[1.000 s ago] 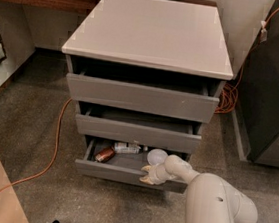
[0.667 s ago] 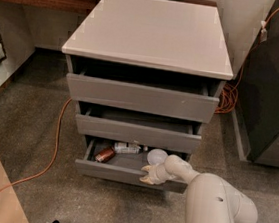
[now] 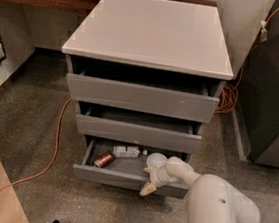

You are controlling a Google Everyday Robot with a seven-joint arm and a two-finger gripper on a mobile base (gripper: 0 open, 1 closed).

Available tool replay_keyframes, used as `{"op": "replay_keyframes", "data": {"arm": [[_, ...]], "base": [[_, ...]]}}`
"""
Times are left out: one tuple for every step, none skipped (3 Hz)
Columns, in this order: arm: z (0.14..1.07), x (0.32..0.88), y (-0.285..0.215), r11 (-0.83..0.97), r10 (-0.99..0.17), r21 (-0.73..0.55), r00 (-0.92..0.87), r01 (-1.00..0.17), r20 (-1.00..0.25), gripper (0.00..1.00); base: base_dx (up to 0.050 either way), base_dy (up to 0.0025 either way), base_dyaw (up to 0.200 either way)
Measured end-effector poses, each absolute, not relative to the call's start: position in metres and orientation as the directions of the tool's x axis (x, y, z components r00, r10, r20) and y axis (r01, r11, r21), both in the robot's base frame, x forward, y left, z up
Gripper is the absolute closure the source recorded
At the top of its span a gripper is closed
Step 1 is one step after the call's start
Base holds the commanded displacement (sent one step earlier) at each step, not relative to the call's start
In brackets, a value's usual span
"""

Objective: Pick blue plastic bottle from bottom drawer and place on counter

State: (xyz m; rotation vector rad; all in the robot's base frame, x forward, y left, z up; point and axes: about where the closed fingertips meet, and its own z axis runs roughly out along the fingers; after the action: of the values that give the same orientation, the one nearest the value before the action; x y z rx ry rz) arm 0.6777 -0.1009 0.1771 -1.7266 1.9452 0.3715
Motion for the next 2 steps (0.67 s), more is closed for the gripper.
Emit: {"op": "replay_keyframes", "data": {"arm": [[0.147, 0.608, -0.136, 0.105, -0.84, -0.088, -0.041, -0.991, -0.541, 0.0], [0.159, 0.605, -0.136, 0.105, -0.84, -0.087, -0.041, -0.991, -0.542, 0.0]], "base": [[0.0, 0.0, 0.0], [0.0, 0.0, 0.0]]}}
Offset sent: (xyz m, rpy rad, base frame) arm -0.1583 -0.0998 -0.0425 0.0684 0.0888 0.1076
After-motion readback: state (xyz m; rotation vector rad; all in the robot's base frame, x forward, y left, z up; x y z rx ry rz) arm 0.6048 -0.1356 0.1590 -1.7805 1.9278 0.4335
